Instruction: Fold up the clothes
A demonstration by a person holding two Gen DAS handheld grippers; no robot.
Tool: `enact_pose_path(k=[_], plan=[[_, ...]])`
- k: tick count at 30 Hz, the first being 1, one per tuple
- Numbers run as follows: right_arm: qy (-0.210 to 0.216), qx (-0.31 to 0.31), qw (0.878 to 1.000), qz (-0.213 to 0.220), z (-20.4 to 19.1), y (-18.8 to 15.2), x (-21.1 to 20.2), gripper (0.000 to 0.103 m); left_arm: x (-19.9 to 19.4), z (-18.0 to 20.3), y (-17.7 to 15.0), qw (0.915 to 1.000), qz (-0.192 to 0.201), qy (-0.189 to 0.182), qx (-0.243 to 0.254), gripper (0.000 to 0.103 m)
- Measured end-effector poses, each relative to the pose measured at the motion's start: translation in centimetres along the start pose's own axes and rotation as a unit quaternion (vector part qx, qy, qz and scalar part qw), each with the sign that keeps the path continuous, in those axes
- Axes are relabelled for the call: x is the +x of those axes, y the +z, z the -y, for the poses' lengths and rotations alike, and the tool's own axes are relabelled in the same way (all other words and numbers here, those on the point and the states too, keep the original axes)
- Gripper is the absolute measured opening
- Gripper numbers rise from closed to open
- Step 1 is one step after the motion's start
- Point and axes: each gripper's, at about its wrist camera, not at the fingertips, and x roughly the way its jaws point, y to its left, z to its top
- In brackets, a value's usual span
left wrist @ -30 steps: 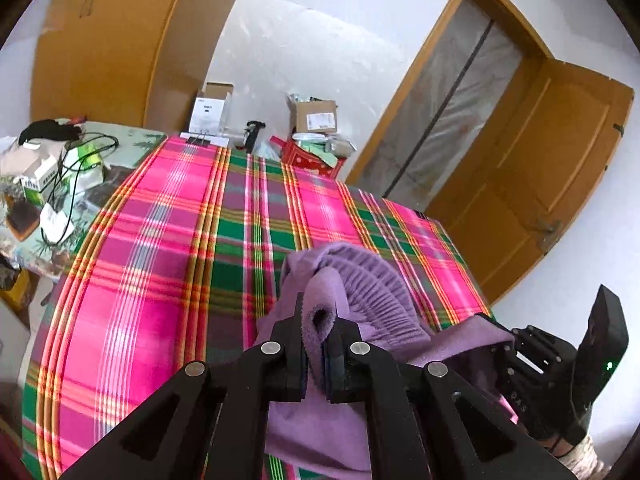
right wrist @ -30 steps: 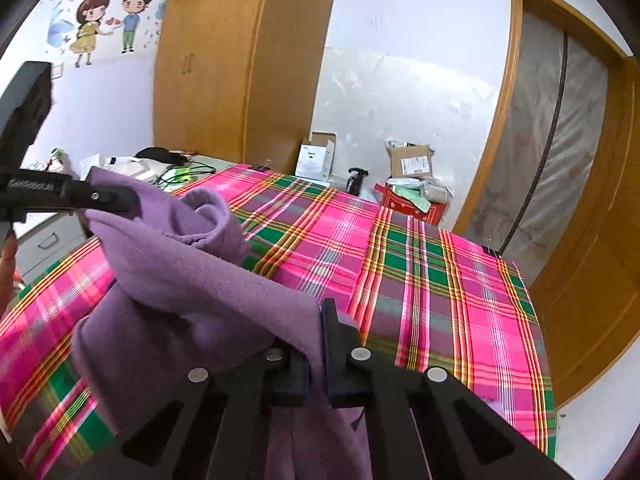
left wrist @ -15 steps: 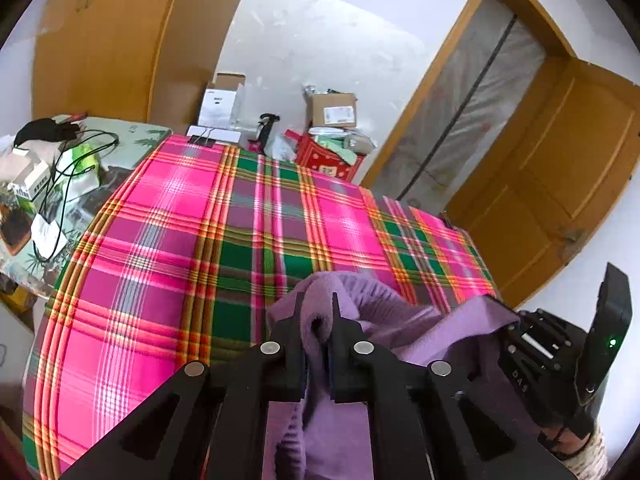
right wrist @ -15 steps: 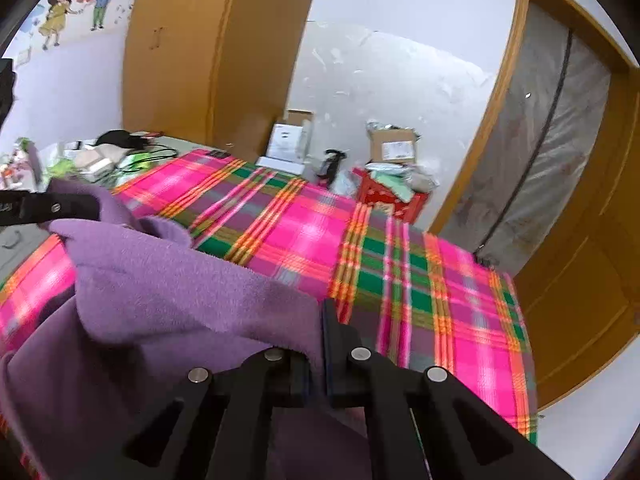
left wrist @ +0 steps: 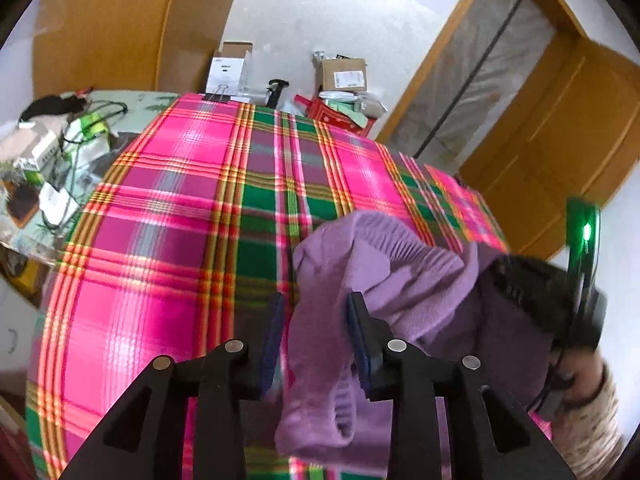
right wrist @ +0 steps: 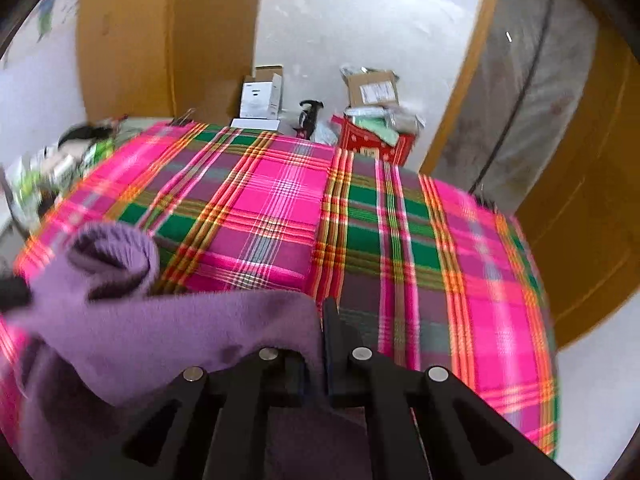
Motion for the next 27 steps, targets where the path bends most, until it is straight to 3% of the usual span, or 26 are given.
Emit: enact_pose_path(k=[5,9,13,18,21,27], plan=[[0.019,0.062,0.998,-0.015,1.8,0.4,0.0,0.006,-0.9,0.4,-1.8,0.9996,-0.007,0.012,0.023,0.033],[0.051,0.135,0.988,-0.046,3.5,0.1,0.5,0.006,-0.6,1.2,-3.0,0.9988,-0.024,0.012,0.042,0.033],[0.036,0.109,0.993,-0.040,3.0,-0.4,-0.7,0.006,-0.1,2.5,-3.2,0.9976,-0.034,0.010,0.060,0.033],[0.025,0.073,0.997,0.000,2.0,-1.1,-3.3,0.008,1.4,4.5,-3.0,0.9943,-0.050,0.022,0.091,0.033],[0.023,0.054,0.998,0.024,1.3,-1.7,-4.9,0.009,3.0,5.3,-2.9,0.9904,-0.062,0.052,0.112,0.033],[0.021,0.031,0.998,0.047,0.8,-2.8,-6.3,0.010,4.4,3.7,-2.2,0.9918,-0.069,0.081,0.072,0.033]])
